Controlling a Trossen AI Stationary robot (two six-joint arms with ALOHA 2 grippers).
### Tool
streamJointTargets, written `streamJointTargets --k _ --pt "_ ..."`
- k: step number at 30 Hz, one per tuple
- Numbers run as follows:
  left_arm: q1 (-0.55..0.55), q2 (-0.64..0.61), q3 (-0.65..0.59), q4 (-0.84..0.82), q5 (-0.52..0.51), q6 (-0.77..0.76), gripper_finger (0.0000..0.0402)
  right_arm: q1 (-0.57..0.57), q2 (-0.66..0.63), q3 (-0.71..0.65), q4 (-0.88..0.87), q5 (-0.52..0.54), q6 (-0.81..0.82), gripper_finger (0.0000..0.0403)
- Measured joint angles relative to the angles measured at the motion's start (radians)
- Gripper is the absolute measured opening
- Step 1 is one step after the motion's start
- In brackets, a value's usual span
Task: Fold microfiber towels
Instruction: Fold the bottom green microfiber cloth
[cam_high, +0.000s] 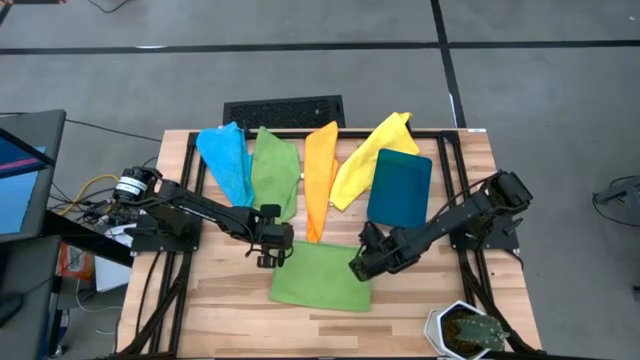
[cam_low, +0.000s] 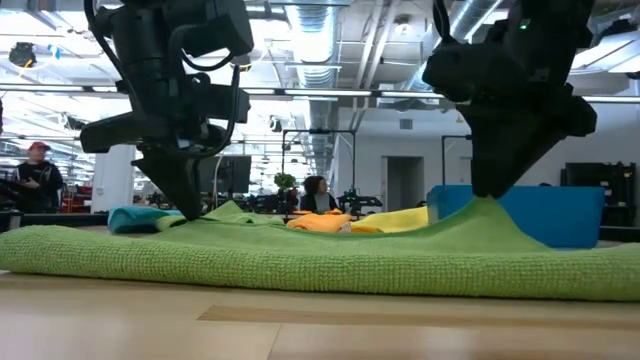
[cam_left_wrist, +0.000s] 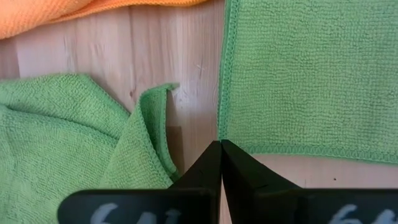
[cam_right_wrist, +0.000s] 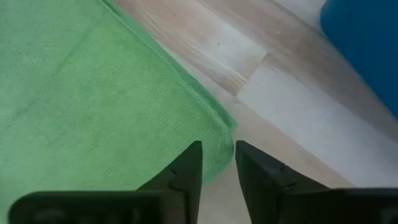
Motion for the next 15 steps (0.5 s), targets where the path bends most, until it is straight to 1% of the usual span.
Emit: streamJointTargets --k 4,7,15 --pt "0.0 0.0 0.0 -0.021 0.001 -0.024 0.0 -0.004 -0.001 0.0 0.002 0.039 0.007 0.0153" --pt "-0.001 -0.006 0.0 -0.042 0.002 -0.037 0.0 0.007 -0.01 0.0 0.003 0.083 0.026 0.0163" --pt "-0.002 -0.018 0.0 -0.058 0.01 -0.038 0.0 0.021 -0.01 0.0 0.015 0.094 0.028 0.0168"
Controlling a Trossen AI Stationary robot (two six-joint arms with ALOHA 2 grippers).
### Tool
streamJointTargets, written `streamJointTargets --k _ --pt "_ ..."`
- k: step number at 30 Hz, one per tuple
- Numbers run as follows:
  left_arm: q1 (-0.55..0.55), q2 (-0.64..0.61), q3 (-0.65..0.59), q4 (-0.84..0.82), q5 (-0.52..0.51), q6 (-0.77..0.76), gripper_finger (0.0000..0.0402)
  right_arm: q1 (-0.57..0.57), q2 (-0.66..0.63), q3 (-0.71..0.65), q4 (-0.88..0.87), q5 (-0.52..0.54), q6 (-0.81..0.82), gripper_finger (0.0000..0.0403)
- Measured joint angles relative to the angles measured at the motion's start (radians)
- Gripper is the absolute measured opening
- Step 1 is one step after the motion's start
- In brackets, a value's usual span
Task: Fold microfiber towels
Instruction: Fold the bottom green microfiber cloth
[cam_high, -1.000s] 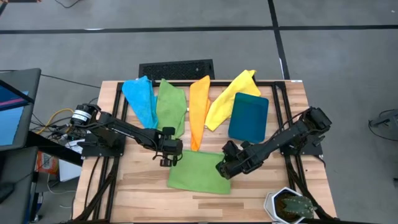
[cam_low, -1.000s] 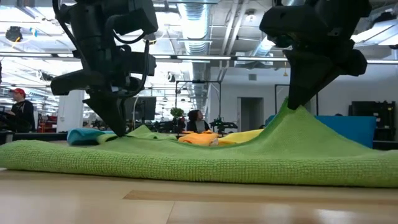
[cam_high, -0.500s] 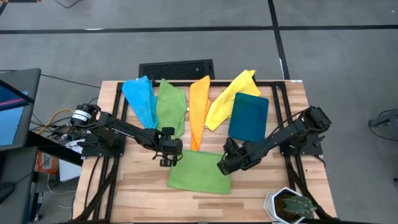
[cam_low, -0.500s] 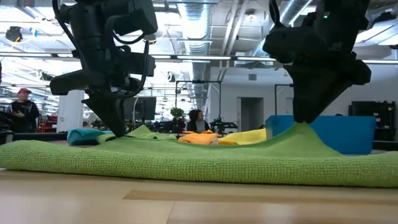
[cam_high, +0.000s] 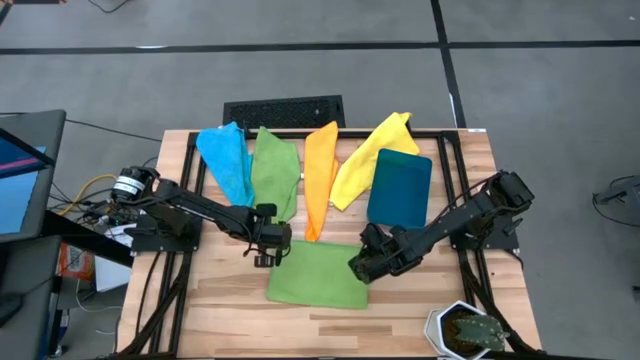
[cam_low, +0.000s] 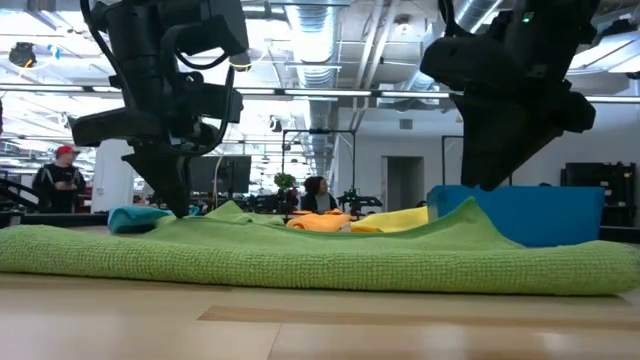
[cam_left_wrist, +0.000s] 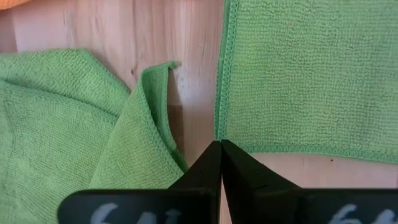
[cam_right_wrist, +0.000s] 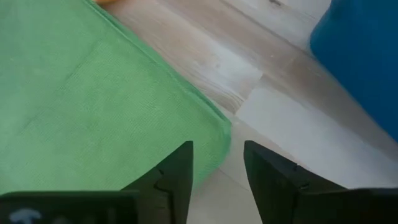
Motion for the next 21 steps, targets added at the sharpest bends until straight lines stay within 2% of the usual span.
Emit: streamJointTargets --k 6,11,14,21 --pt "0.0 0.002 0.0 -0.006 -0.001 0.002 0.0 0.024 0.0 0.0 0.05 0.016 -0.001 0.0167" --pt "0.0 0.002 0.0 -0.011 0.0 -0.006 0.0 0.097 0.024 0.0 0.085 0.125 0.076 0.0158" --pt "0.0 0.002 0.0 -0.023 0.004 -0.027 0.0 0.123 0.049 0.0 0.1 0.135 0.109 0.0148" --pt "-0.02 0.002 0.0 -0.048 0.017 -0.043 0.0 0.197 0.12 0.002 0.331 0.138 0.06 0.0128"
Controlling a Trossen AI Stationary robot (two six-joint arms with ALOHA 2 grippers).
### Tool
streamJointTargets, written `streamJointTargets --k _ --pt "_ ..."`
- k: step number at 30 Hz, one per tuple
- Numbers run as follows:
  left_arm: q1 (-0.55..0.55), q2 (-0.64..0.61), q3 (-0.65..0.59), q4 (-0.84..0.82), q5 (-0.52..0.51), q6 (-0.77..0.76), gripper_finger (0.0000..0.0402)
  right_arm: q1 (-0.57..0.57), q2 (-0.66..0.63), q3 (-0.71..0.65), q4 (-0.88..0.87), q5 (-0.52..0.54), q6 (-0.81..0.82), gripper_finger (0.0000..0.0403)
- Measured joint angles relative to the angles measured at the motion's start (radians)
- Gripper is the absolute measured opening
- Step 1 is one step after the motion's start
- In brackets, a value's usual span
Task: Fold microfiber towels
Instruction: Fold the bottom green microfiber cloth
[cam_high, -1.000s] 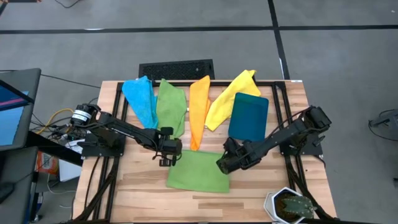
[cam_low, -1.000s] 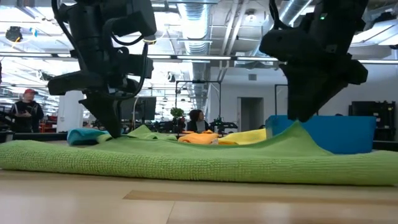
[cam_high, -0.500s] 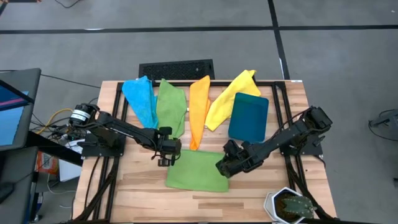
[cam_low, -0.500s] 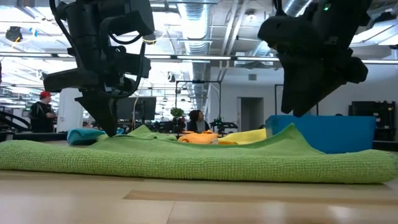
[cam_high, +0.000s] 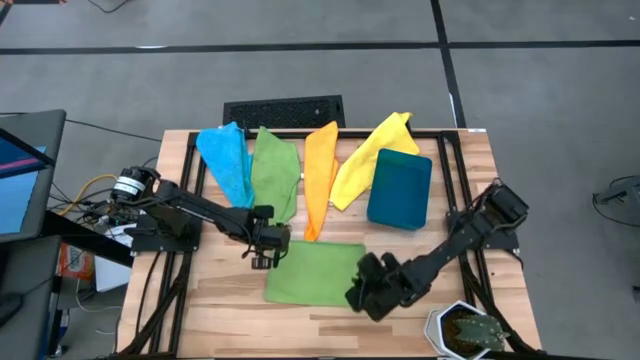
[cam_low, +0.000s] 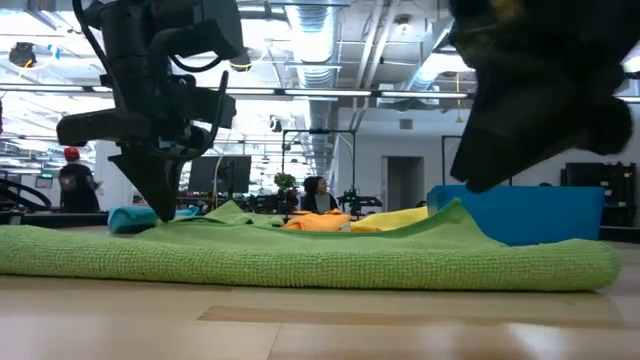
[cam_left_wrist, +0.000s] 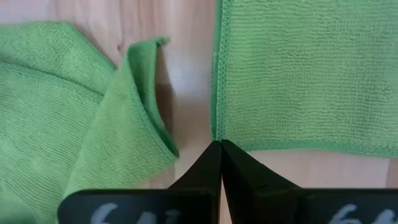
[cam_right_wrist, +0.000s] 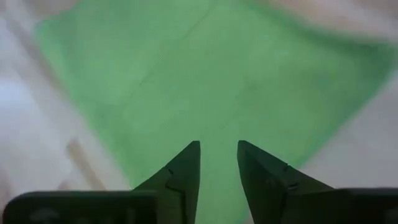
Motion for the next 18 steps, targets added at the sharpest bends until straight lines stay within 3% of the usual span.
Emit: streamJointTargets --k 8,18 --pt "-0.044 0.0 0.029 -0.065 -0.008 -0.015 0.0 0.048 0.084 -0.002 0.055 -0.001 0.078 0.01" --pt "-0.049 0.0 0.031 -0.068 -0.053 -0.015 0.0 0.05 0.078 -0.002 0.074 0.0 0.071 0.0098"
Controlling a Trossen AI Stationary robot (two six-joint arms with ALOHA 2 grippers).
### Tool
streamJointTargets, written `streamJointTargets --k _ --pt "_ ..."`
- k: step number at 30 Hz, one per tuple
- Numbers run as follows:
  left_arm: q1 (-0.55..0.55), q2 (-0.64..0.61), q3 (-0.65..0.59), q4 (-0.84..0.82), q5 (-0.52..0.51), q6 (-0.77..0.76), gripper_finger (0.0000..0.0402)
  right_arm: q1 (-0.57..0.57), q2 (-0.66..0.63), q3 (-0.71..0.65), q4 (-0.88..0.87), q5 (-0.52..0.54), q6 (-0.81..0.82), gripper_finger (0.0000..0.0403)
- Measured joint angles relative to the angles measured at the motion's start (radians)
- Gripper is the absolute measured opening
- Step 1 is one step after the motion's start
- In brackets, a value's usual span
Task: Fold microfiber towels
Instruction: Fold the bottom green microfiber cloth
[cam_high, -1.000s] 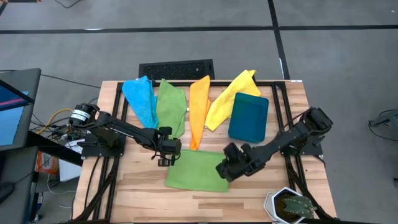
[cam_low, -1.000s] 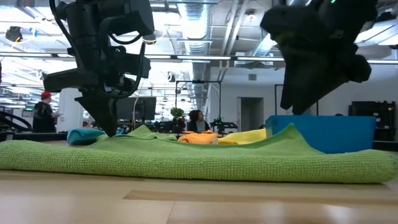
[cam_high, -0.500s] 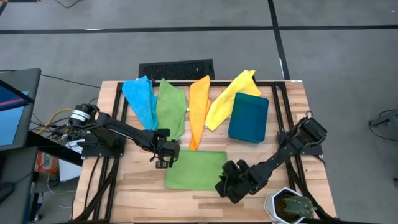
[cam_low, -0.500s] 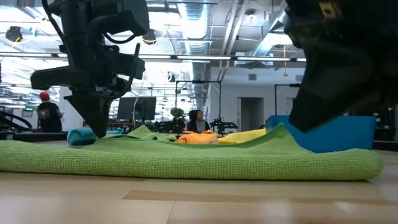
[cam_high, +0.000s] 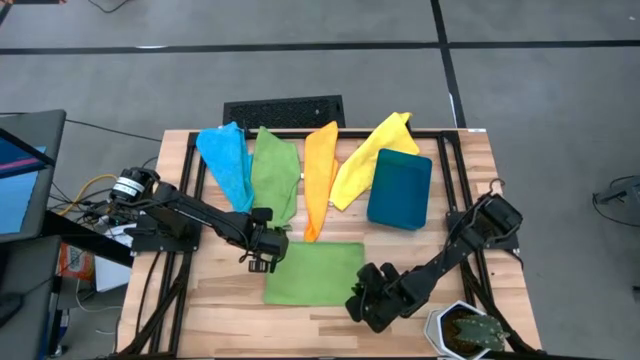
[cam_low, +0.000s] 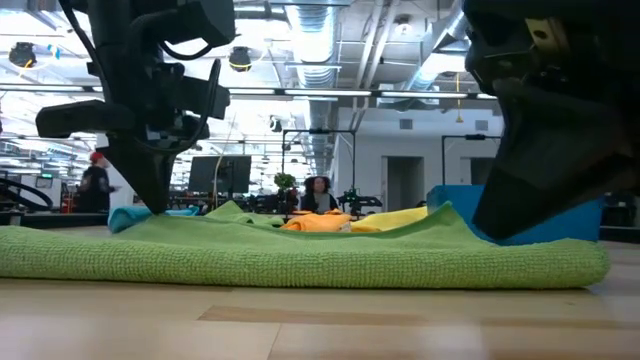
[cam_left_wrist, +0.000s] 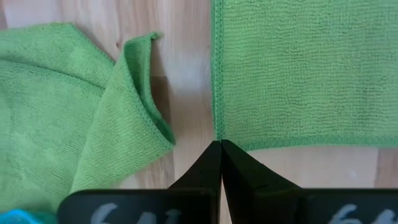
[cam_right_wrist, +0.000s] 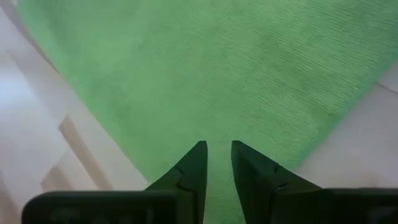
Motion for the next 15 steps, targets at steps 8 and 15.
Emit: streamJointTargets --k 8,15 --pt "0.001 0.0 0.0 -0.007 0.033 -0.052 0.0018 0.009 0.031 -0.001 0.003 -0.033 -0.004 0.0098" --pt "0.005 -0.013 0.0 -0.053 0.106 -0.121 0.0087 0.009 0.053 0.002 0.021 -0.054 -0.008 0.0097"
